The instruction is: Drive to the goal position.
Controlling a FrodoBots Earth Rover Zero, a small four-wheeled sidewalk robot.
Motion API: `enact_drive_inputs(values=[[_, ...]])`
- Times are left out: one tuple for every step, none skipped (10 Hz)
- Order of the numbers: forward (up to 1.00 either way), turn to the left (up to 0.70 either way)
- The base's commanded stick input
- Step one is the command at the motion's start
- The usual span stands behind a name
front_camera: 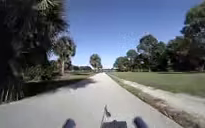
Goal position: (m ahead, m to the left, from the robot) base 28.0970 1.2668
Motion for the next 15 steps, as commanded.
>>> enact_drive_inputs(values=[[0.70,0.00],[0.70,0.12],[0.70,0.35],[0.70,0.35],[0.70,0.35],[0.70,0.35],[0.70,0.00],[0.70,0.00],[0.70,0.00],[0.70,0.00],[0.70,0.00],[0.70,0.00],[0.70,0.00],[0.70,0.00],[0.70,0.00]])
